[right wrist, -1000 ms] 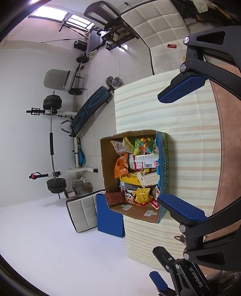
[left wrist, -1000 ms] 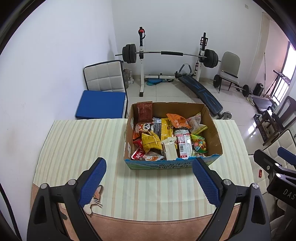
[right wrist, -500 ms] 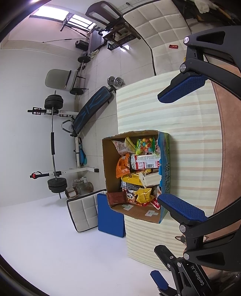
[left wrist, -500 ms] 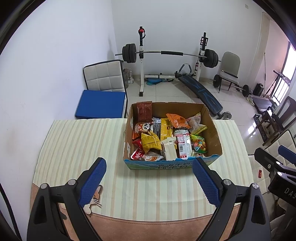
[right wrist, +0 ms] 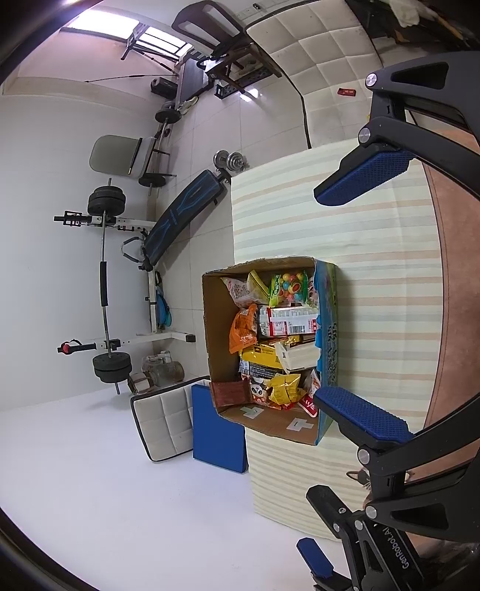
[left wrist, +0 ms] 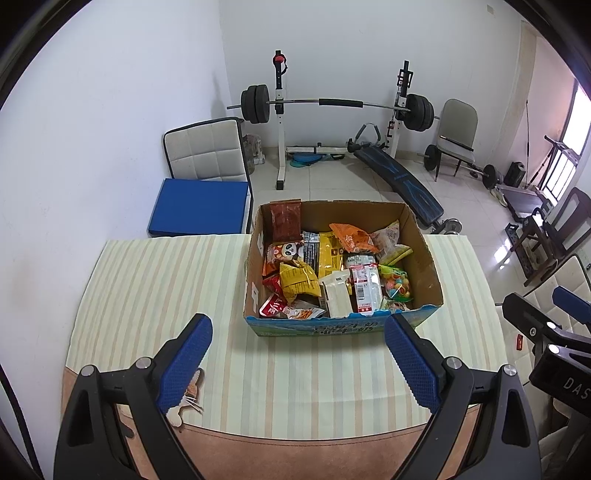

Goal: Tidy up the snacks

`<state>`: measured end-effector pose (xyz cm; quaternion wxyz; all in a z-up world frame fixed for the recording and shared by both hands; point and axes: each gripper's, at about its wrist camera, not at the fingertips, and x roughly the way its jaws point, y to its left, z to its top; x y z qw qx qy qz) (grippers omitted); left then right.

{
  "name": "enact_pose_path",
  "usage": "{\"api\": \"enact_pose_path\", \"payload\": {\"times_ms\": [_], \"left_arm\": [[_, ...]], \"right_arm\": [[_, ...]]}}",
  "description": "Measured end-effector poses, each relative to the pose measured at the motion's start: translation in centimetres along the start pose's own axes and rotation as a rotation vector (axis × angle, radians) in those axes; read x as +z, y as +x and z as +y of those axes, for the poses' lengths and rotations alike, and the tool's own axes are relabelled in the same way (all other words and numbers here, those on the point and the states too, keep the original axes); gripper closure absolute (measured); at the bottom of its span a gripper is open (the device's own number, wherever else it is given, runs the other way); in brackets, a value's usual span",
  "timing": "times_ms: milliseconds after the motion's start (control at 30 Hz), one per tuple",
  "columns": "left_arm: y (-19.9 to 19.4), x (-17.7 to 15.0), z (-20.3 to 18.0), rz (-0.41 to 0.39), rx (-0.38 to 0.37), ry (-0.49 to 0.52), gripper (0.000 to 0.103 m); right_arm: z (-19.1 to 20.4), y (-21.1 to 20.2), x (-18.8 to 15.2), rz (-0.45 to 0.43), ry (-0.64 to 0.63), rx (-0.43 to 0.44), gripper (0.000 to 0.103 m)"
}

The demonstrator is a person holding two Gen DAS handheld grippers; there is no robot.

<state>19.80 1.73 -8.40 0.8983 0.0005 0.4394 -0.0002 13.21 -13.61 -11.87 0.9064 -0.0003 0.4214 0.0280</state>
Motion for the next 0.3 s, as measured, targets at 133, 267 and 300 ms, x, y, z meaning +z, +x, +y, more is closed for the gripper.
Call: {"api": "enact_pose_path", "payload": {"times_ms": [133, 267, 300], "left_arm": [[0.09, 0.03, 0.02, 0.001, -0.002, 0.001, 0.007], [0.14, -0.05, -0.04, -0.007, -0.003, 0.008, 0.007], [0.09, -0.04, 0.00, -0.009, -0.007, 0.008, 0.007]], "right_arm": [[0.10, 0.03, -0.02, 0.000, -0.005, -0.002, 0.003], [0.12, 0.00, -0.02, -0.002, -0.003, -0.003, 0.003], [0.13, 0.01, -0.03, -0.001, -0.002, -0.002, 0.003]]}}
